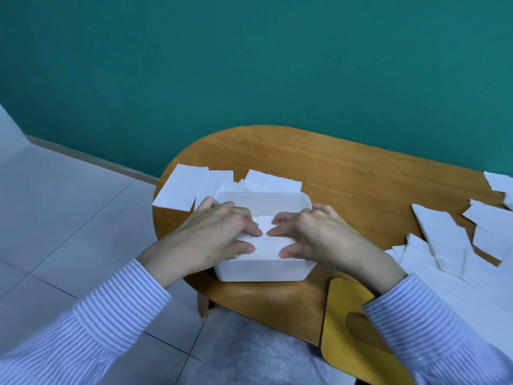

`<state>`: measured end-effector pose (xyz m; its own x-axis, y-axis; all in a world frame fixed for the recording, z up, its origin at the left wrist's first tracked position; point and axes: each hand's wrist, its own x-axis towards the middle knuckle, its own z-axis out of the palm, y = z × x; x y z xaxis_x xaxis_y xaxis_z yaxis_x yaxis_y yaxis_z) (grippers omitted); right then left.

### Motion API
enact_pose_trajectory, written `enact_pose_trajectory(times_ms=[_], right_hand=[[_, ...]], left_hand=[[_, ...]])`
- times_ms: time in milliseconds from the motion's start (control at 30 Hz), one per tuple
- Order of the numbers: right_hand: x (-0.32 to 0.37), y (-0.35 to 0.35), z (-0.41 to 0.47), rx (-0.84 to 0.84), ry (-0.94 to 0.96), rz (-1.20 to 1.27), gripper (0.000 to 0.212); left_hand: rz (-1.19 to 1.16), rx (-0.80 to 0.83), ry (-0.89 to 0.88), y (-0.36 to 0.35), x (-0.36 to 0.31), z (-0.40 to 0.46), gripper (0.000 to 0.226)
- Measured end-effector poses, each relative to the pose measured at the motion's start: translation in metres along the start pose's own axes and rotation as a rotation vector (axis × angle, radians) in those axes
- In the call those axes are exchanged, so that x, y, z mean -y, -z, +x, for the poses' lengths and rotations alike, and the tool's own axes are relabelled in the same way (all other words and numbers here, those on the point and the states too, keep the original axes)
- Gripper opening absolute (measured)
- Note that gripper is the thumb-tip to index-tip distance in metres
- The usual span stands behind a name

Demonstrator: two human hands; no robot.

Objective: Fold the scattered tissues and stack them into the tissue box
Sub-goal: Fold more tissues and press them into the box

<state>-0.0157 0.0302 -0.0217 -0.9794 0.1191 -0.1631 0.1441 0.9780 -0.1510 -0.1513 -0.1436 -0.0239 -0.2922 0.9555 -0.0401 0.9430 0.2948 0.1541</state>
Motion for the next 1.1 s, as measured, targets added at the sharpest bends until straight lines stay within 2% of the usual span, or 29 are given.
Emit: enact_pose_trajectory(times_ms=[100,200,300,433,567,667,833,967,1100], right_hand=[[-0.005,0.0,-0.013,-0.078,0.05,0.136,0.045],[-0.012,0.001,-0.038,-0.257,0.041,0.272,0.041],[-0.024,0.0,-0.075,-0.423,-0.03,0.143,0.04],[-0.042,-0.006,-0.128,-0.57,-0.172,-0.057,0.036],[-0.07,-0.028,-0.175,-0.593,-0.316,-0.107,0.037],[-0.089,-0.053,-0.207,-0.591,-0.434,-0.12,0.036],[-0.121,-0.102,-0.25,-0.52,-0.601,-0.103,0.033],[-0.132,-0.126,-0.269,-0.424,-0.633,-0.079,0.05],[-0.13,-0.127,-0.282,-0.488,-0.656,-0.014,0.037]], left_hand=[[0.016,-0.07,0.007,0.006,-0.007,0.0,0.036],[-0.04,-0.218,0.012,0.004,-0.023,-0.001,0.039],[-0.053,-0.323,-0.01,-0.002,-0.049,0.008,0.041],[0.023,-0.392,-0.143,-0.01,-0.101,0.028,0.042],[0.01,-0.363,-0.285,-0.03,-0.162,0.054,0.042],[-0.056,-0.304,-0.328,-0.048,-0.201,0.076,0.042],[-0.103,-0.086,-0.397,-0.085,-0.244,0.102,0.046],[-0.061,0.018,-0.455,-0.105,-0.26,0.11,0.052],[-0.104,-0.015,-0.511,-0.113,-0.263,0.109,0.044]])
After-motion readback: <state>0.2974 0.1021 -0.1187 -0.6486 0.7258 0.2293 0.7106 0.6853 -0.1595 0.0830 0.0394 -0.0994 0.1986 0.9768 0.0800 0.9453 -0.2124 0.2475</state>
